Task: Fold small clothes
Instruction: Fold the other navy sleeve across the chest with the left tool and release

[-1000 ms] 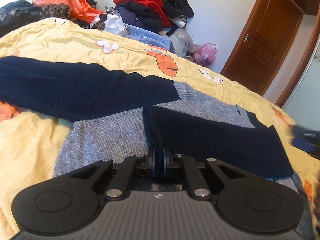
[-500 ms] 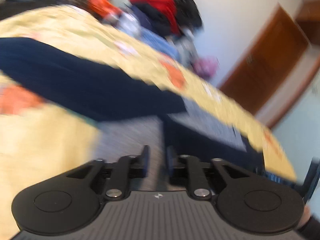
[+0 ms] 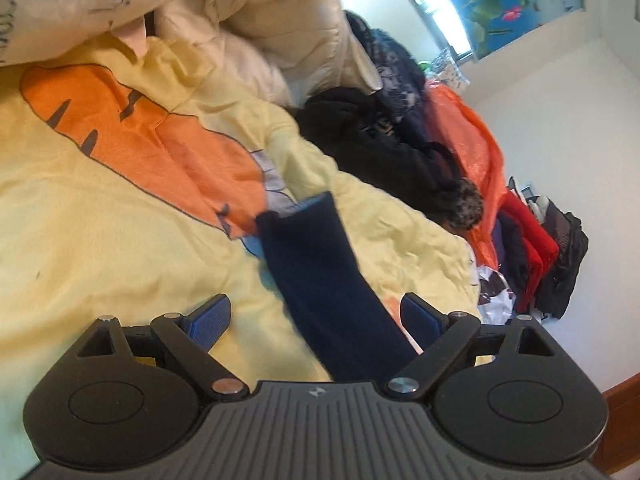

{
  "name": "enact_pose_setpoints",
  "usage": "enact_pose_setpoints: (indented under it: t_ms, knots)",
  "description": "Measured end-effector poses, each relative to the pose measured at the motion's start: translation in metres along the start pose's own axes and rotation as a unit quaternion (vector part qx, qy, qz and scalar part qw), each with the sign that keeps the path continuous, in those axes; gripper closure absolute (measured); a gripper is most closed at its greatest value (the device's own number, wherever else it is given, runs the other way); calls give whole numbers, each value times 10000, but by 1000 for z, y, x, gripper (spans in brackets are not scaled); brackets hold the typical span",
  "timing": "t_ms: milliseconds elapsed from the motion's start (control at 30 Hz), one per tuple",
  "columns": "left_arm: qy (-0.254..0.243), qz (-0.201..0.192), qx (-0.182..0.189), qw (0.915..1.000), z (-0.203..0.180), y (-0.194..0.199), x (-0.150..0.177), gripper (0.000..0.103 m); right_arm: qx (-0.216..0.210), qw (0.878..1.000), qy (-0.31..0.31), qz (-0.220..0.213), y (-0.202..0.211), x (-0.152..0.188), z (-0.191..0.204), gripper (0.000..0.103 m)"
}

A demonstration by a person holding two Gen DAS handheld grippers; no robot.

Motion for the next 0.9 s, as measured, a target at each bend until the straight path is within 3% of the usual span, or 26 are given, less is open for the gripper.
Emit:
enact_pose_setpoints:
  t_ms: [67, 133, 200, 367, 400, 433, 533, 600, 667, 733, 833, 900]
  knots:
    - [-157, -75, -71, 9998, 1, -9, -2, 14, 15, 10000, 22, 11, 0, 0, 0, 0]
    - [-398, -137, -184, 9989, -1, -17, -2, 40, 36, 10000, 46, 26, -1, 0, 2, 0]
    - [-521, -108, -225, 9983, -2, -23, -3, 58, 46, 10000, 57, 34, -1, 0, 2, 0]
    - [-700, -57, -226, 9973, -8, -32, -10, 60, 31, 10000, 27, 23, -1, 0, 1, 0]
    - [-787, -78, -296, 9964, -10, -33, -10, 72, 26, 10000, 17, 20, -1, 0, 1, 0]
    - [-892, -108, -382, 9952, -12, -33, -10, 92, 19, 10000, 4, 17, -2, -1, 1, 0]
    - [-1227, -463, -643, 9893, -25, -22, -8, 99, -9, 10000, -38, -2, -1, -1, -1, 0]
    - [-1642, -813, -625, 9811, -48, -5, 0, 100, -26, 10000, -67, -16, -1, -1, -1, 0]
    - [-2305, -1080, -374, 9663, -84, 15, 25, 100, -50, 9999, -104, -35, 0, -1, -1, 0]
    - [-3181, -1280, 55, 9394, -127, 38, 71, 100, -80, 9998, -161, -61, 1, -1, -2, 0]
    - [-4530, -1341, 916, 8766, -183, 70, 177, 100, -126, 9996, -235, -95, 1, -1, -4, 0]
    - [-5324, -907, 1375, 8303, -198, 81, 263, 100, -145, 9995, -268, -110, 2, -1, -4, 0]
Point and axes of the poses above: each gripper's, at about its wrist camera, not at the fingertips, and y roughly against the way its jaws point, z to its left, x to its underside, the point moved 9 cm from there along -y, roughly the way its jaws point, and after that the axes turned 7 degrees about y, right-handed, at the moved point
